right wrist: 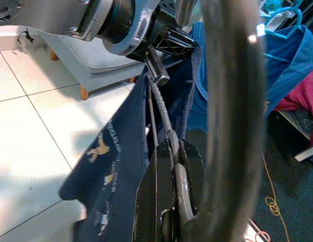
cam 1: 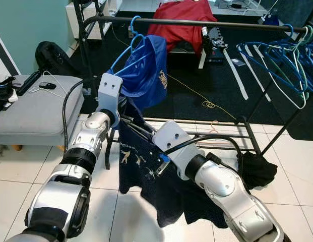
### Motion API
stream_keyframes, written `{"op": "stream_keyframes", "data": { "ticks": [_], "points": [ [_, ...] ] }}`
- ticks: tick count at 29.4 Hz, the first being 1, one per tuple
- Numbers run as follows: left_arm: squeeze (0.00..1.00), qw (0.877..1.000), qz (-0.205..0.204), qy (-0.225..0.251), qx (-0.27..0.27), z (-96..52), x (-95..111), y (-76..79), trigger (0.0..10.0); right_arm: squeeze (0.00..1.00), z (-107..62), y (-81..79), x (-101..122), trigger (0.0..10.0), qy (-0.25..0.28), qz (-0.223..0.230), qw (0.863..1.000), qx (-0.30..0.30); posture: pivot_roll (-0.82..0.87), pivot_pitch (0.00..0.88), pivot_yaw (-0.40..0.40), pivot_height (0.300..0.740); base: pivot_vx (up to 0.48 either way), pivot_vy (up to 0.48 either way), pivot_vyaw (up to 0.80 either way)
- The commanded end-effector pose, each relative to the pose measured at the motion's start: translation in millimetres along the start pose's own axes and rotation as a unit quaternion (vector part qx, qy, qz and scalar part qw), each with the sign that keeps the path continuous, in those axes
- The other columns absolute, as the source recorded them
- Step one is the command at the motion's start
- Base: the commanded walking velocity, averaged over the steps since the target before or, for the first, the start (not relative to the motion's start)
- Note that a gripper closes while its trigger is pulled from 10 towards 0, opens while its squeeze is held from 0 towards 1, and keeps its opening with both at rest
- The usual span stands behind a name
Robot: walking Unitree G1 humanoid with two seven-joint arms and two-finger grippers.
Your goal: Hang hanger
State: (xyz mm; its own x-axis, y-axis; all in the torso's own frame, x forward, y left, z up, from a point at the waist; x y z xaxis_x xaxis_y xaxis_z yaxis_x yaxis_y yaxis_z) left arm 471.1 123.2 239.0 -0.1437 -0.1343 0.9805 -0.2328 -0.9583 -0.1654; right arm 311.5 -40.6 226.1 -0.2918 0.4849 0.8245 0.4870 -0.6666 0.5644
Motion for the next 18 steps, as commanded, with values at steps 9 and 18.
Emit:
{"op": "stream_keyframes", "data": {
  "ticks": [9,18],
  "points": [
    [0.0,0.999,0.013,-0.038,0.022,-5.3,-23.2,-9.5,0.0,0.0,-7.8,14.2,-7.7,10.0,-0.029,-0.032,0.998,-0.046,-0.06,0.204,0.029,0.74,0.0,0.0,0.0],
    [0.0,0.999,0.015,-0.036,0.03,-4.5,-20.5,-14.5,0.0,0.0,-11.6,2.0,-7.3,10.0,-0.016,-0.003,1.0,-0.024,-0.06,0.2,0.028,0.74,0.0,0.0,0.0]
  ]
}}
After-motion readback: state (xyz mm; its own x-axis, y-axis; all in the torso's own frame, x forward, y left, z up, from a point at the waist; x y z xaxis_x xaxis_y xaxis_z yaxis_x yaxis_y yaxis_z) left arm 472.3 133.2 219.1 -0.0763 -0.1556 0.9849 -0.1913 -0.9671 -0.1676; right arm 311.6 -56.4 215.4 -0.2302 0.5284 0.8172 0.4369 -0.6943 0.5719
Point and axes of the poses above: a point about 5 cm out from each wrist's last joint towards the gripper, its own z axis pointing out of the wrist towards the gripper, its own x axis along the axis of the wrist's last joint, y = z × x, the point moved 6 cm from there along z, pointing out of the wrist towards the gripper
